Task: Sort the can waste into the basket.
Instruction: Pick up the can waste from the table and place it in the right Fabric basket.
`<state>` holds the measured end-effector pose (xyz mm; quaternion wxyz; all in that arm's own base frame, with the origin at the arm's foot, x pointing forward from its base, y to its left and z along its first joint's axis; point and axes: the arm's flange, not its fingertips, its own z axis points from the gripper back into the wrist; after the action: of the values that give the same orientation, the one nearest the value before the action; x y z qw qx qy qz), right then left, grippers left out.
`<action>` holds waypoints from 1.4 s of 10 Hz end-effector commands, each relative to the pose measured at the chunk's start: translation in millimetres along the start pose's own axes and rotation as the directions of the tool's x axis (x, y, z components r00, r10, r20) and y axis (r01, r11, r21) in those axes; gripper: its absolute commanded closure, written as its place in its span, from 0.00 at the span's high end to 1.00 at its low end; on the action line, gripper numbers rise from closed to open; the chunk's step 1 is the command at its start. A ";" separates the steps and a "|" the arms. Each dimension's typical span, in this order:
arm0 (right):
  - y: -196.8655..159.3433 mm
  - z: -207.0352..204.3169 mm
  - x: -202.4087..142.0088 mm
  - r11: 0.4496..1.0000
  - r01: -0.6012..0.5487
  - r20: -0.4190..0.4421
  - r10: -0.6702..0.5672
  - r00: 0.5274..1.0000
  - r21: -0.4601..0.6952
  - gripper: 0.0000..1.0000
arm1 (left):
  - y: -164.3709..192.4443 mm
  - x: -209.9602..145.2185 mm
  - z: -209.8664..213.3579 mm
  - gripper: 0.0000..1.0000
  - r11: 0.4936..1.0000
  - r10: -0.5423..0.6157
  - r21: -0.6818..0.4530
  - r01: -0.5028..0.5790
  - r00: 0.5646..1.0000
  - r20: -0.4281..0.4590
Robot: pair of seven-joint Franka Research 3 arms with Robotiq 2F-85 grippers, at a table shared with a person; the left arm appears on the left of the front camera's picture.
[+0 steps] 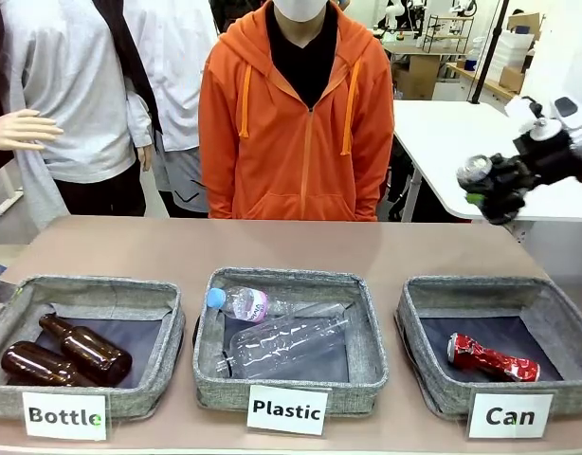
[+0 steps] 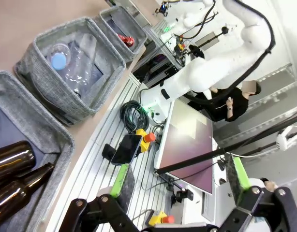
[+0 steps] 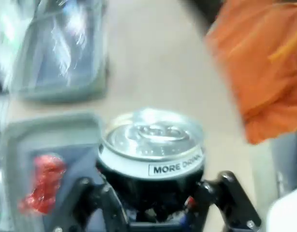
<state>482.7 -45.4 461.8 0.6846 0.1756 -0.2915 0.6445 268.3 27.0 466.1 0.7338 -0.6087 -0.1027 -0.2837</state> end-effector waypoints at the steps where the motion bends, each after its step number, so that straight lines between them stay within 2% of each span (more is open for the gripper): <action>1: 53.8 -7.2 -5.8 0.980 -0.141 -0.264 0.175 0.949 0.142 0.00 | -1.8 -3.1 -0.2 1.00 1.000 -0.006 -0.009 0.006 1.000 -0.007; 4: 87.7 -15.2 -22.7 0.930 -0.106 -0.399 0.251 0.882 0.351 0.00 | -1.8 -3.1 -0.2 1.00 1.000 -0.006 -0.009 0.006 1.000 -0.007; 5: 89.4 -16.7 -25.0 0.910 -0.108 -0.391 0.277 0.878 0.401 0.00 | -1.8 -3.1 -0.2 1.00 1.000 -0.006 -0.009 0.006 1.000 -0.007; 7: 90.5 -17.9 -29.5 0.909 -0.087 -0.404 0.266 0.875 0.409 0.00 | -1.8 -3.1 -0.2 1.00 1.000 -0.006 -0.009 0.006 1.000 -0.007; 8: 90.7 -19.2 -30.3 0.903 -0.090 -0.406 0.276 0.871 0.421 0.39 | -1.8 -3.1 -0.2 1.00 1.000 -0.006 -0.009 0.006 1.000 -0.007; 9: 91.2 -22.2 -28.8 0.899 -0.096 -0.426 0.293 0.856 0.426 0.60 | -1.8 -3.1 -0.2 1.00 1.000 -0.006 -0.009 0.006 1.000 -0.007; 10: 90.0 -23.1 -26.3 0.900 -0.095 -0.426 0.292 0.856 0.425 0.99 | -1.8 -3.1 -0.2 1.00 1.000 -0.006 -0.009 0.006 1.000 -0.007; 13: 86.1 -25.2 -22.3 0.897 -0.093 -0.419 0.291 0.860 0.432 1.00 | -1.8 -3.1 -0.2 1.00 1.000 -0.006 -0.009 0.006 1.000 -0.007; 14: 84.1 -25.5 -20.5 0.895 -0.092 -0.406 0.287 0.867 0.436 0.94 | -1.8 -3.1 -0.2 1.00 1.000 -0.006 -0.009 0.006 1.000 -0.007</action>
<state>396.4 -38.1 411.3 0.6047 0.1185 -0.0085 0.7876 268.3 26.7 466.1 0.7337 -0.6087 -0.1024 -0.2841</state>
